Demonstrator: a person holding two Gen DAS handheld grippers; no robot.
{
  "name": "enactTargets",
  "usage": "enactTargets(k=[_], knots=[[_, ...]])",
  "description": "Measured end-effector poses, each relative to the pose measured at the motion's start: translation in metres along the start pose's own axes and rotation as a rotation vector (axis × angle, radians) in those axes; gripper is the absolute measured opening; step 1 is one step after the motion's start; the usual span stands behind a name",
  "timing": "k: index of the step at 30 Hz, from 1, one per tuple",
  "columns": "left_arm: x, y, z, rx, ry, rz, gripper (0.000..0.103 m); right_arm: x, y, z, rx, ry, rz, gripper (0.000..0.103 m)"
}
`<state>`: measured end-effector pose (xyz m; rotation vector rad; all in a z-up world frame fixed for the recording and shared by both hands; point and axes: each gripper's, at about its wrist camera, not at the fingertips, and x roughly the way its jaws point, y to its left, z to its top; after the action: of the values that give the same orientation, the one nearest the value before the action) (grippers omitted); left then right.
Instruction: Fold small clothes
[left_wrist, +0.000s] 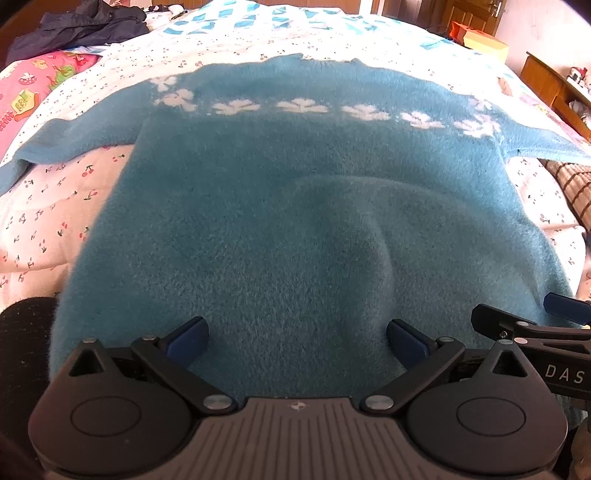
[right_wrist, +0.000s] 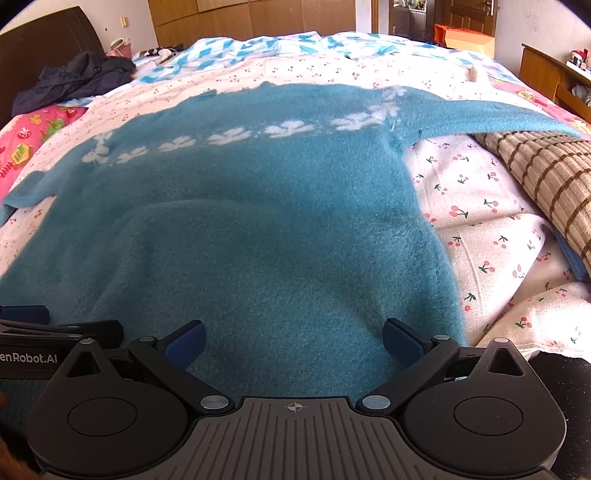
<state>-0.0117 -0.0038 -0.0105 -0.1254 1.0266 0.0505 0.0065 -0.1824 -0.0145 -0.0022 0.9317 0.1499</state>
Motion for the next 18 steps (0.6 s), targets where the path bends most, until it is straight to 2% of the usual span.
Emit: enactTargets(k=[18], knots=[[-0.0078,-0.0030,0.0043,0.016,-0.043,0.012,0.103,-0.0060,-0.0003,-0.0003,0.017,-0.030,0.021,0.098]])
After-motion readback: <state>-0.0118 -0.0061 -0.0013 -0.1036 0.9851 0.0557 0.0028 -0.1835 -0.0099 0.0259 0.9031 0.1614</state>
